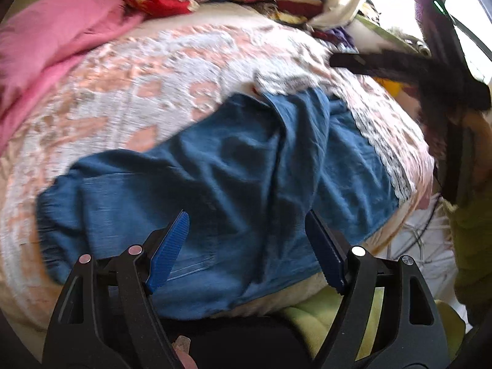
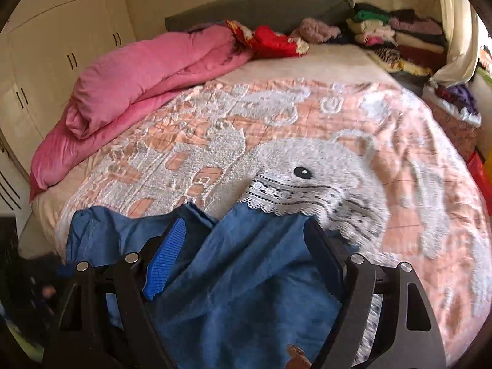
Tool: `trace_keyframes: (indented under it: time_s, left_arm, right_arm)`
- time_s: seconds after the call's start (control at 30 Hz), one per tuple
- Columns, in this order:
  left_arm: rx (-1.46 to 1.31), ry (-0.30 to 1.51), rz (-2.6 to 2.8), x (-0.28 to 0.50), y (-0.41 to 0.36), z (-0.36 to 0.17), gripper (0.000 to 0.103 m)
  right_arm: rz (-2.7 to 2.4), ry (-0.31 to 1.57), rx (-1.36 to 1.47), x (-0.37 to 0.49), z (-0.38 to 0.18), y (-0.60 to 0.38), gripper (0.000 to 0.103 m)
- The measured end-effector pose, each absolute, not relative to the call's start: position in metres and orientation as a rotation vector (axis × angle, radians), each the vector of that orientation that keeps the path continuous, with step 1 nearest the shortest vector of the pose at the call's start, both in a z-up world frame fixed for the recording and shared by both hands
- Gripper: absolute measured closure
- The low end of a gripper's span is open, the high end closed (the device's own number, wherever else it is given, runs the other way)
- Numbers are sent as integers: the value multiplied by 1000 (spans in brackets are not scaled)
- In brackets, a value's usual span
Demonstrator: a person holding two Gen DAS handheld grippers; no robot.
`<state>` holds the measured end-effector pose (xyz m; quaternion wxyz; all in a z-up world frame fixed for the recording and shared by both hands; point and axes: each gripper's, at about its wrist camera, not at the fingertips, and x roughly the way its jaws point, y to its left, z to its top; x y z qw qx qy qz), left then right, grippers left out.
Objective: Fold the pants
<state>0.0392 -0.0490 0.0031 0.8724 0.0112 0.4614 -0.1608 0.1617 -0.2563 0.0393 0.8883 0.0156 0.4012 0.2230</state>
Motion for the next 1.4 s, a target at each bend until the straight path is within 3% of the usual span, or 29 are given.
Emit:
trace_keyframes:
  time_s: [0.27,0.43,0.57,0.63,0.8,0.9,1.13,1.3,1.4]
  left_arm:
    - [50,1023,-386,63,-76,-27,36]
    - [50,1056,-413,66,-85,-43,52]
    - [67,1051,-450,61,-90,-43,79]
    - [77,1056,-453,61,-92,-45,79]
    - [68,1062,-459,60,-89,-46,79]
    - [65,1062,-460,62,-86,-45,79]
    - [65,1059,-457,67,-84,-44,79]
    - [76,1049,-436,65,-84,-43,67]
    - [82,1043,-420,65,-82,-42,66]
  right_arm:
    - [477,927,-14,220,9,-214,25]
    - [430,986,-44,253,-16,-197,25]
    - [373,1005,-81,269,-33,-188,25]
    - [365,994,-76,273,-37,-188,26]
    - [366,981,-117,279,-47,-192,76]
    - [408,943,-47,276,-42,-205,92]
    - [394,854,61,251,-16,-245,95]
    - [400,800,116,224,11,-277,95]
    - [394,774,154,204,23,-299,95]
